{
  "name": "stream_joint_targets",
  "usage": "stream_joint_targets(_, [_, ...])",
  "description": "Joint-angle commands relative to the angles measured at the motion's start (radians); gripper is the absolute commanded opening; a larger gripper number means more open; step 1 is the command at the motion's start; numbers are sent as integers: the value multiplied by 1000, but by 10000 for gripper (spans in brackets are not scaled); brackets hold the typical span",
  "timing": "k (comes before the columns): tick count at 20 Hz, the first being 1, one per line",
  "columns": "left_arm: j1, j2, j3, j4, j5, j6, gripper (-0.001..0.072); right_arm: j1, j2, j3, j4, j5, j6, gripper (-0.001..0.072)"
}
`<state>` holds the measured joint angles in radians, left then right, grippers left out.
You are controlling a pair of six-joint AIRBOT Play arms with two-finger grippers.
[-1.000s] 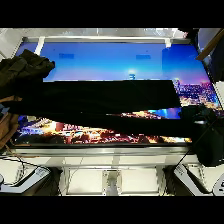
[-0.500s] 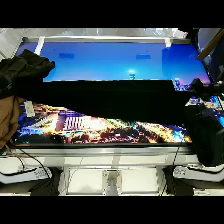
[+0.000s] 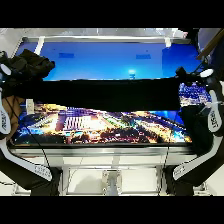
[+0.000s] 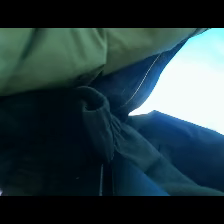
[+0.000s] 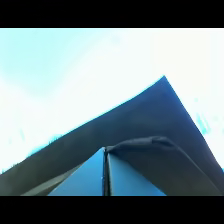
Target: Fold the clothes and pants, and hang the long-sleeved shirts on hangers.
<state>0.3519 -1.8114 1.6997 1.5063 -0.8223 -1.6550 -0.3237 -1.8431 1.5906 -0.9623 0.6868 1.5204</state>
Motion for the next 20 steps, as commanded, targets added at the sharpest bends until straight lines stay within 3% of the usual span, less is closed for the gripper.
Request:
stream_joint_targets(1, [-22, -62, 26, 31, 31, -51, 10, 35, -78, 38, -2, -121, 95, 6])
stream_joint_targets(5, [-26, -60, 26, 19, 29, -51, 41, 39, -77, 40, 1, -112, 103, 8])
stream_joint_targets(6, [-27, -49, 26, 19, 26, -51, 251, 38, -77, 51, -3, -84, 102, 79])
stream_joint_targets(7, [-28, -30, 27, 21, 23, -50, 466, 30, -76, 72, -4, -45, 102, 292])
stream_joint_targets(8, [-28, 1, 27, 21, 18, -50, 531, 20, -76, 102, -7, 7, 102, 463])
stream_joint_targets(15, [-67, 336, 27, 27, -8, -39, 527, -99, -76, 414, -270, 623, 101, 449])
stream_joint_targets(18, [-150, 440, 27, 27, -14, -39, 527, -146, -76, 449, -291, 716, 81, 453])
stream_joint_targets(20, [-232, 467, 27, 27, -48, 14, 526, -158, -79, 411, -288, 741, -2, 460])
